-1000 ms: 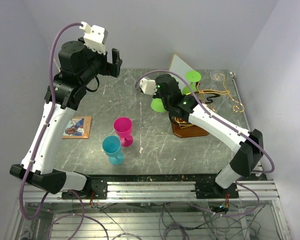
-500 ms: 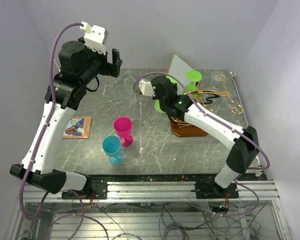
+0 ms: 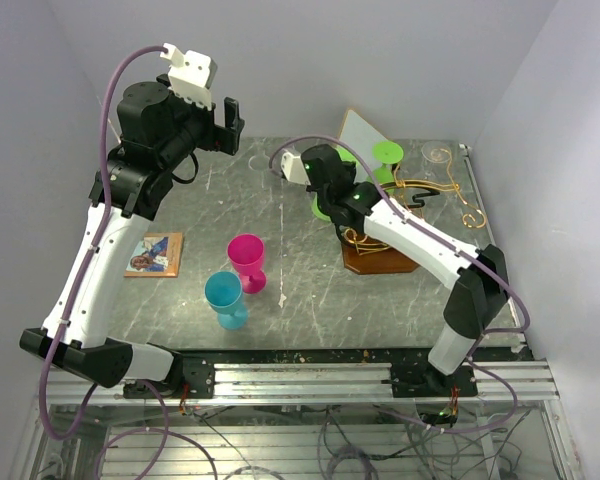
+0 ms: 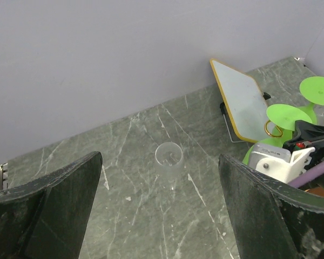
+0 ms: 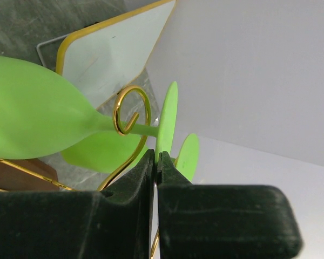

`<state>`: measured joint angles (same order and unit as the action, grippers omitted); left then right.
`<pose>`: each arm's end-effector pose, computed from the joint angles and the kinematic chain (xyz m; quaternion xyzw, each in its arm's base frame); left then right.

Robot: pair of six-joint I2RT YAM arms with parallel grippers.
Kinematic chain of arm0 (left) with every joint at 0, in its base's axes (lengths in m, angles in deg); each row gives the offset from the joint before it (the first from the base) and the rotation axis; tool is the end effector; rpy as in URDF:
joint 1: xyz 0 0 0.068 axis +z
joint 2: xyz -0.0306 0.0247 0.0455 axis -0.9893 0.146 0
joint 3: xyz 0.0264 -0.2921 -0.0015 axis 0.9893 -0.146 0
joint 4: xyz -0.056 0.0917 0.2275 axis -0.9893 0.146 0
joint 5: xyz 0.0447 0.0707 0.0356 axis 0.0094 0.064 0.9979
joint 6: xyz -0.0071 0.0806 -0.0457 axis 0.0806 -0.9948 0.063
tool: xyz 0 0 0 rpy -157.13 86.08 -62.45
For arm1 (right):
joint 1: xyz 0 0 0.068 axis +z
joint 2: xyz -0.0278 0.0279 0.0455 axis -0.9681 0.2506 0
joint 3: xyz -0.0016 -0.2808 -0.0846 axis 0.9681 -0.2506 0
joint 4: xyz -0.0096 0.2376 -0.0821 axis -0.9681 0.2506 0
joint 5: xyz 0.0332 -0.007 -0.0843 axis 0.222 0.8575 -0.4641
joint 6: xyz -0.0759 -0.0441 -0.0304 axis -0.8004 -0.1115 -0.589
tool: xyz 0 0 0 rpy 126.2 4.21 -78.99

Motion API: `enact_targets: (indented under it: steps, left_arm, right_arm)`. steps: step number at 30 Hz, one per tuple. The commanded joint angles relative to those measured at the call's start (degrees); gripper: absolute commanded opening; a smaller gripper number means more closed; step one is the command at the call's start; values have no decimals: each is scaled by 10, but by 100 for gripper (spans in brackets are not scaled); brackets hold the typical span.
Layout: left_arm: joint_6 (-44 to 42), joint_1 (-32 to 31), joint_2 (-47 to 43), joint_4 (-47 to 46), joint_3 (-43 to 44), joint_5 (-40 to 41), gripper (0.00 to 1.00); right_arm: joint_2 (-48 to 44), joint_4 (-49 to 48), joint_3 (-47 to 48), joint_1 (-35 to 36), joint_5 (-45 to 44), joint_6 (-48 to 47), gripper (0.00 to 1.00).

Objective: Place the wine glass upside down on the wine glass rack

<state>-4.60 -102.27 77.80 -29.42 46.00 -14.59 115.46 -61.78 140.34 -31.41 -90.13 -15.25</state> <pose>0.2845 -0.1098 0.5250 0.1567 0.7269 -0.1172 0.6582 0.3394 0.2511 0.3467 -0.5075 0.6590 -0.3548 0.4268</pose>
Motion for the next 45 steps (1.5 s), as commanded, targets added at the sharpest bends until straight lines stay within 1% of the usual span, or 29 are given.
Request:
enact_targets:
  steps: [1, 13, 21, 26, 35, 45]
  left_arm:
    - [-7, 5, -1, -15, 4, -3, 99]
    - [-11, 6, -15, -14, -2, -3, 99]
    - [-12, 9, -26, -13, -10, -6, 99]
    - [-12, 10, -31, -18, -18, -10, 99]
    - [-18, 12, -36, -27, -30, -4, 99]
    - [-21, 17, -37, -30, -34, -5, 99]
  right_arm:
    - [14, -16, 31, -7, -22, 3, 0]
    - [49, -27, 72, -15, -22, -11, 0]
    - [59, -33, 72, -15, -7, -18, 0]
    - [55, -52, 59, -15, -4, -33, 0]
    - [28, -60, 24, -15, 32, -49, 0]
    - [-3, -45, 1, -15, 61, -43, 0]
